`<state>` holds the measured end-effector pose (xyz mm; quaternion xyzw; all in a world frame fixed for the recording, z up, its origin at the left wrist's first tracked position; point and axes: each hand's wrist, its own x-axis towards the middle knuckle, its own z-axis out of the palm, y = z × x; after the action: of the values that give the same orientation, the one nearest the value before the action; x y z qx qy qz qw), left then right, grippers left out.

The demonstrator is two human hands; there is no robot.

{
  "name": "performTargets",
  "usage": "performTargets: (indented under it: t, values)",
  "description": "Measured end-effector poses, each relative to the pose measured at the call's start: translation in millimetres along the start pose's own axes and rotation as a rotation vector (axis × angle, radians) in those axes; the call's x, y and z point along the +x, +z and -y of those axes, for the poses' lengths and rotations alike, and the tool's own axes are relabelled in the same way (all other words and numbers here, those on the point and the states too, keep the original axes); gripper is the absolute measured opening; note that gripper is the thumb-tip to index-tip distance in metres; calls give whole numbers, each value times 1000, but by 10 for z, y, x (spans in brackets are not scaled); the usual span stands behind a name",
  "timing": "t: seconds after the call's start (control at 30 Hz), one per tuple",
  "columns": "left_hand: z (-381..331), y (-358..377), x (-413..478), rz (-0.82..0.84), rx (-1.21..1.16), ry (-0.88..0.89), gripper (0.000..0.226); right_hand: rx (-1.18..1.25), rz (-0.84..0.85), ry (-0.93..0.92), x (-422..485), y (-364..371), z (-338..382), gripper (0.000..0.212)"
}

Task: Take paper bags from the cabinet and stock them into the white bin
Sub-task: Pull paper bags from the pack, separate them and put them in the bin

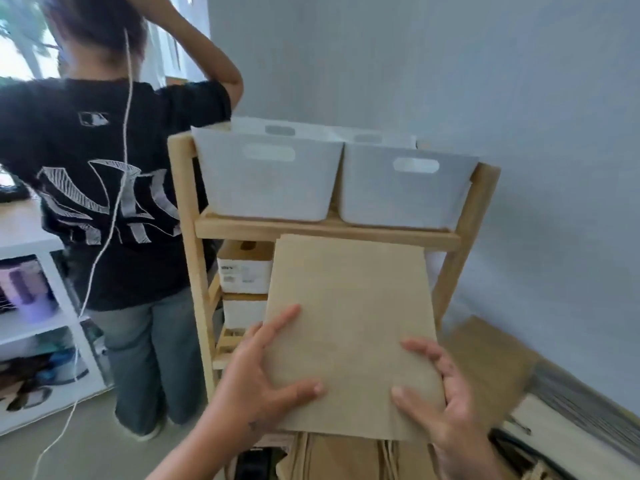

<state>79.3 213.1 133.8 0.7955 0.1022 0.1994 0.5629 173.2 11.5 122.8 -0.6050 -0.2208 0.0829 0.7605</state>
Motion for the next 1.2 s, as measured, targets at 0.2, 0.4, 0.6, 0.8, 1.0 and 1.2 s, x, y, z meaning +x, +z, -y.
performTargets:
  t: [0.2,0.4,0.6,0.8,1.0,1.2]
  values:
    - [-493,-383,164,-181,-45,159,90,26,179,-73,487,304,548,45]
    - [-1129,-823,652,-265,-31,299,98,58,228,-163,1009,691,1265,42]
    - [-1670,-1366,1362,-272,-29,392,111,40,257,-193,1712,1223,1852,39]
    - [-2016,-1960,2112,-224,-27,419,87,68,246,-142,2438,1786,2183,34]
    - [-1954,-2293,2904,-202,-20,406,90,26,235,-120,3175,2089,2164,41]
    - [-1707,-2318,3574,-204,-79,376,96,22,270,-146,3889,2130,1982,41]
